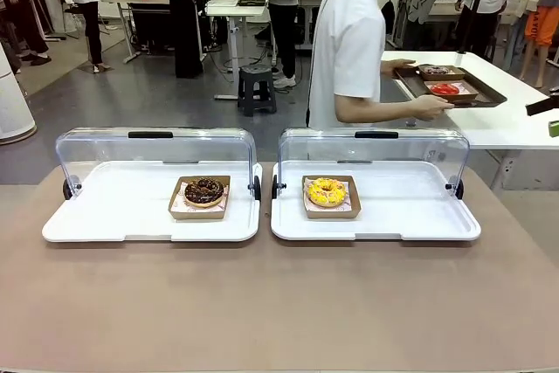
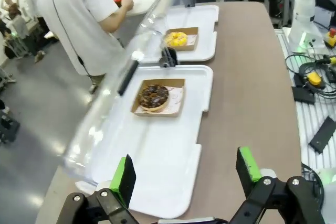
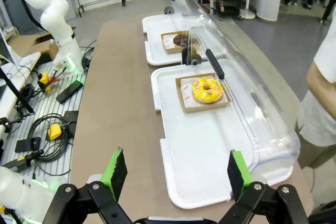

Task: Provide the desired donut to the person.
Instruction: Place the picked Paper togo box onto the Handle tray extended by the person.

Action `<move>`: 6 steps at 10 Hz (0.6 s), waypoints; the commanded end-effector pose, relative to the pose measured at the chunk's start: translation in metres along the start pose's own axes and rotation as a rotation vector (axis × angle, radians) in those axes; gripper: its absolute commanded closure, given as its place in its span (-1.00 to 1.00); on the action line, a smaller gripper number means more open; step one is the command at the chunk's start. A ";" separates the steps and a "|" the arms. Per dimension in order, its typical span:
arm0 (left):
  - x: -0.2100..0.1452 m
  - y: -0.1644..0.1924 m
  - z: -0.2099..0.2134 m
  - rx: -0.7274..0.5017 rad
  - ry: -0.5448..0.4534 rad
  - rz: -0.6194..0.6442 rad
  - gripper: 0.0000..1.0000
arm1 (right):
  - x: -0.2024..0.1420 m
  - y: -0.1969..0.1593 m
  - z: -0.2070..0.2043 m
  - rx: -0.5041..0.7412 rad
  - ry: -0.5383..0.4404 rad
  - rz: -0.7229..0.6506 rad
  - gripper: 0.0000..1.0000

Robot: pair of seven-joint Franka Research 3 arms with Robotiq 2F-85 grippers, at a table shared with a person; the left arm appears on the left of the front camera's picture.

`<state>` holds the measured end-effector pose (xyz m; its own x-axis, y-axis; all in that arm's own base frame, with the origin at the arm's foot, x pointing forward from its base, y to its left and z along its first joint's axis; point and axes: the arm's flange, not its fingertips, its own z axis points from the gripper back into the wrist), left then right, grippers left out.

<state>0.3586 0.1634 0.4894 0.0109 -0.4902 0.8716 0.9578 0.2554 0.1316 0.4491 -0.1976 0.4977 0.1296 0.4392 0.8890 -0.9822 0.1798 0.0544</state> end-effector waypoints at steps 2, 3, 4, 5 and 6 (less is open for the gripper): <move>-0.024 0.000 -0.006 -0.038 -0.071 0.045 -1.00 | 0.000 -0.001 0.000 -0.006 0.001 0.000 -1.00; -0.030 0.000 -0.006 -0.043 -0.077 0.060 -1.00 | 0.000 -0.001 0.000 -0.006 0.001 0.000 -1.00; -0.030 0.004 -0.005 -0.050 -0.083 0.059 -1.00 | 0.000 -0.001 0.000 -0.006 0.001 0.000 -1.00; -0.029 0.002 -0.006 -0.051 -0.091 0.051 -1.00 | 0.000 -0.001 0.000 -0.006 0.001 0.000 -1.00; -0.028 0.001 -0.006 -0.052 -0.106 0.027 -1.00 | 0.000 -0.001 0.000 -0.006 0.001 0.000 -1.00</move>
<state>0.3594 0.1711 0.4599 0.0697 -0.4111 0.9089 0.9705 0.2387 0.0336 0.4492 -0.1975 0.4977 0.1295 0.4392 0.8890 -0.9822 0.1796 0.0543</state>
